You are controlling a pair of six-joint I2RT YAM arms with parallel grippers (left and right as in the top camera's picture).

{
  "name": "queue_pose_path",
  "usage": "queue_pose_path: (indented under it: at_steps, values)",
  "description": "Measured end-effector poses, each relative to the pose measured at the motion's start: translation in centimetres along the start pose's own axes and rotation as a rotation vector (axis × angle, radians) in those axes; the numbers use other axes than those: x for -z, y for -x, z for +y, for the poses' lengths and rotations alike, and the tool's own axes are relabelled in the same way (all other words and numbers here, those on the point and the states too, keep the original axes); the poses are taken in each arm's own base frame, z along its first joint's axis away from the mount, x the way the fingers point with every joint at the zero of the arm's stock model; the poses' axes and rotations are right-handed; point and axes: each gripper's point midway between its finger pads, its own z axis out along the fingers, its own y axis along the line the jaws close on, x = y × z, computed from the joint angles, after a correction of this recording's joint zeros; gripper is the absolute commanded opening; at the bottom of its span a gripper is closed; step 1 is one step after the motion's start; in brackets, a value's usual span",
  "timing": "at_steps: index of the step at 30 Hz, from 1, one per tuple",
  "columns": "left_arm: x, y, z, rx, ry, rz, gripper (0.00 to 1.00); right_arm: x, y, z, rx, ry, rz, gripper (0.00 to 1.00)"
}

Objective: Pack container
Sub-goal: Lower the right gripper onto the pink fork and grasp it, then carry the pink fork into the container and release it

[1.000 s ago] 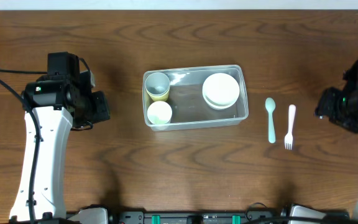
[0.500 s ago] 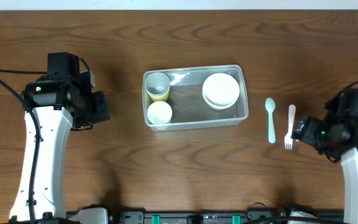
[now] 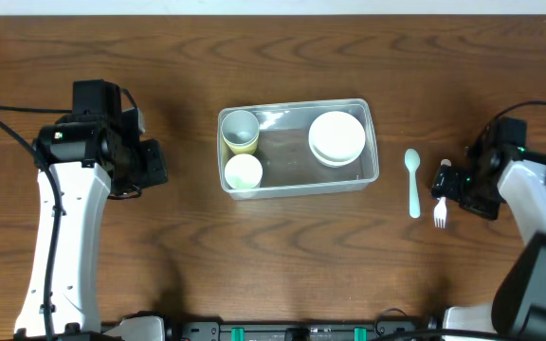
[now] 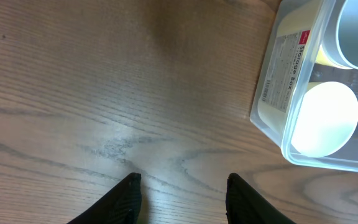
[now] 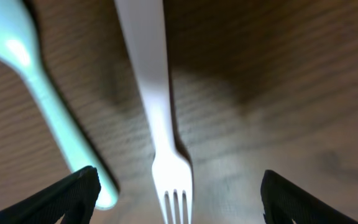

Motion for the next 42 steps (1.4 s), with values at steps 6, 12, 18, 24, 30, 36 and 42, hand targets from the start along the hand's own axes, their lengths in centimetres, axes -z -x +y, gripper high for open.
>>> queue_pose_path:
  at_steps: [6,12,18,24,30,36,42]
  values:
    - [0.0,-0.1,0.0,0.0,0.001,0.003,0.45,-2.4,0.6,-0.2,-0.001,-0.014,0.023,0.82]
    - [0.0,-0.2,0.0,0.001,0.001,0.007,0.45,-3.1,1.1,-0.5,-0.001,-0.034,0.011,0.81]
    - [0.0,-0.2,0.0,0.001,0.001,0.007,0.45,-3.2,1.6,-0.9,-0.003,-0.057,0.004,0.6]
    - [0.0,-0.2,0.0,0.001,0.001,0.007,0.45,-3.2,1.6,-0.9,-0.005,-0.058,0.004,0.44]
    - [0.0,-0.2,0.0,0.001,0.001,0.007,0.45,-3.2,1.4,-0.9,-0.006,-0.06,0.013,0.34]
    - [0.0,-0.2,0.0,0.001,0.001,0.007,0.45,-3.2,1.3,-1.0,-0.006,-0.06,0.018,0.27]
    - [0.0,-0.2,0.0,0.001,0.001,0.007,0.45,-3.2,1.3,-1.0,-0.006,-0.061,0.02,0.22]
